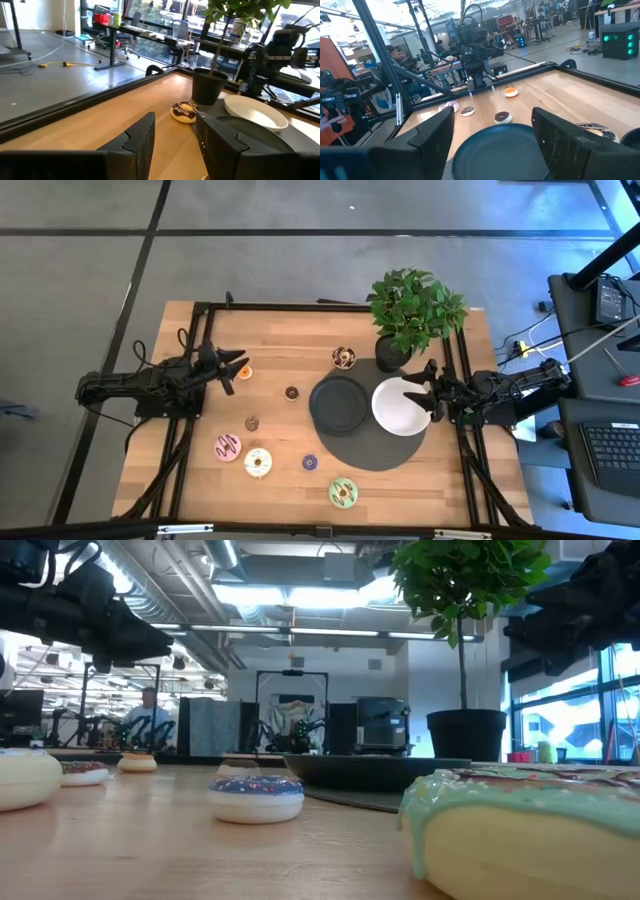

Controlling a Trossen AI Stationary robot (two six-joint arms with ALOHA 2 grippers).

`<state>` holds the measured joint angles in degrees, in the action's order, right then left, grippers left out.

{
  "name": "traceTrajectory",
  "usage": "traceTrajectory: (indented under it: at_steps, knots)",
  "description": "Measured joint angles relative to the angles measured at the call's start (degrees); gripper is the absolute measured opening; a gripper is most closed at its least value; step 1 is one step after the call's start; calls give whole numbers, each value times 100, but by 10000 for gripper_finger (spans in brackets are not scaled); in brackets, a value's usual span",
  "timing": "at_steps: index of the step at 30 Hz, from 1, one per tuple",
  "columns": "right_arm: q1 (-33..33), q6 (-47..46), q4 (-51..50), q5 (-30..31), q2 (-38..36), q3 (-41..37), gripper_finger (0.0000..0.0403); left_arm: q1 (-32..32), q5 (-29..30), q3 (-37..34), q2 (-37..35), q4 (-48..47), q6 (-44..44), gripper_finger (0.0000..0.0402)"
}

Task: Pick & Place donuts
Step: Put the large black donut on the black plate

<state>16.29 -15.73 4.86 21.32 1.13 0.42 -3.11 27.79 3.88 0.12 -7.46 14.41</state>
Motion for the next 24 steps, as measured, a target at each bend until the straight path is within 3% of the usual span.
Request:
traceTrajectory:
  at_steps: [12,24]
  knots:
    - [0,699,-72,0,-1,-2,271,0,33,0,0,0,-82,198]
    - [0,708,-72,-2,0,-2,271,0,68,-1,1,19,300,197]
